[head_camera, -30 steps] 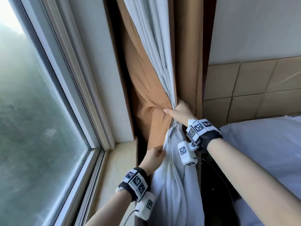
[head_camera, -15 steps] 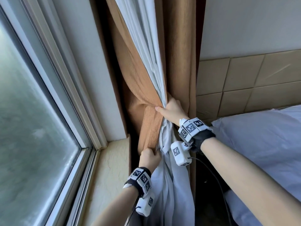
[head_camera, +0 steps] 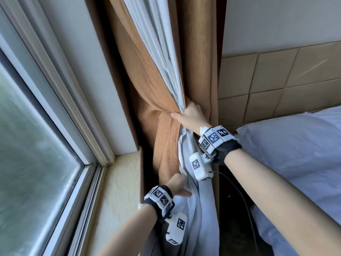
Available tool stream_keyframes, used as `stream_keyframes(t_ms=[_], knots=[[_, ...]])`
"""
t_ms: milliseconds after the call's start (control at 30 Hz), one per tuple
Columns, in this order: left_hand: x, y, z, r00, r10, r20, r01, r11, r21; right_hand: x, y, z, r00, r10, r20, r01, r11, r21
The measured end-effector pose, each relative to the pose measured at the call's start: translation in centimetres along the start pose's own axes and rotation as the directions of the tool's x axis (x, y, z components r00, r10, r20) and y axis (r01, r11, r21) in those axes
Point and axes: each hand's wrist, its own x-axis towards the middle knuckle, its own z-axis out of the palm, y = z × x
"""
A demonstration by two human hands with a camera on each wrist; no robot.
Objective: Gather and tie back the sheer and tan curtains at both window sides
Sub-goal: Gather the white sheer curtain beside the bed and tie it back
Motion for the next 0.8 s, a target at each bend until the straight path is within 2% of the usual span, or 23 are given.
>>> stream_keyframes(t_ms=[67,133,233,300,333,367,400,467,500,567,667,700,800], knots=[[0.3,-1.1,0.3,0.998,-0.069,-0.012,0.070,0.996,0.055,0.1,0.3,-0.2,1.000,-0.007,0.008,0.007,1.000,0.008],[1.6,-2.6,-0.5,0.998,-0.050,-0.035,0.055,0.990,0.127,0.1,0.5,-0.6,1.000,-0.021,0.015,0.020,1.000,0.010],[6.4,-7.5,-1.9,0.990,-0.122,-0.076,0.138,0.957,0.256,0.3,1.0,-1.0,0.999,-0.034,0.028,0.034,0.999,0.016],[7.3,-9.5,-1.9,0.956,-0.160,-0.246,0.261,0.846,0.465,0.5,1.4,-1.3,0.998,-0.050,0.037,0.049,0.999,0.024],[7.0,-10.1,-2.2,0.941,-0.064,-0.333,0.275,0.716,0.641,0.6,1.5,-1.4,0.997,-0.060,0.040,0.059,0.998,0.032],[6.4,-10.2,-2.3,0.936,0.029,-0.350,0.267,0.589,0.763,0.6,1.8,-1.5,0.997,-0.067,0.044,0.066,0.997,0.039],[5.5,-9.9,-2.2,0.945,0.030,-0.327,0.267,0.510,0.818,0.7,1.7,-1.6,0.996,-0.073,0.050,0.071,0.997,0.037],[4.8,-10.6,-1.7,0.975,0.064,-0.212,0.190,0.242,0.951,0.9,1.8,-1.5,0.995,-0.081,0.061,0.079,0.996,0.035],[4.8,-11.2,-1.3,0.984,0.088,-0.157,0.135,0.218,0.967,1.1,1.8,-1.4,0.994,-0.085,0.069,0.083,0.996,0.037],[4.5,-12.7,0.3,0.997,0.047,-0.068,0.060,0.149,0.987,1.5,1.7,-1.2,0.992,-0.090,0.083,0.087,0.996,0.029],[2.4,-14.6,2.5,0.995,-0.019,0.101,-0.098,0.115,0.989,1.9,1.6,-1.3,0.991,-0.089,0.096,0.088,0.996,0.012],[1.6,-15.0,2.5,0.993,-0.034,0.110,-0.106,0.098,0.990,2.0,1.7,-1.4,0.991,-0.084,0.102,0.084,0.996,0.009],[0.0,-15.4,1.7,0.994,-0.094,-0.049,0.058,0.103,0.993,2.0,1.5,-1.9,0.991,-0.079,0.105,0.078,0.997,0.008]])
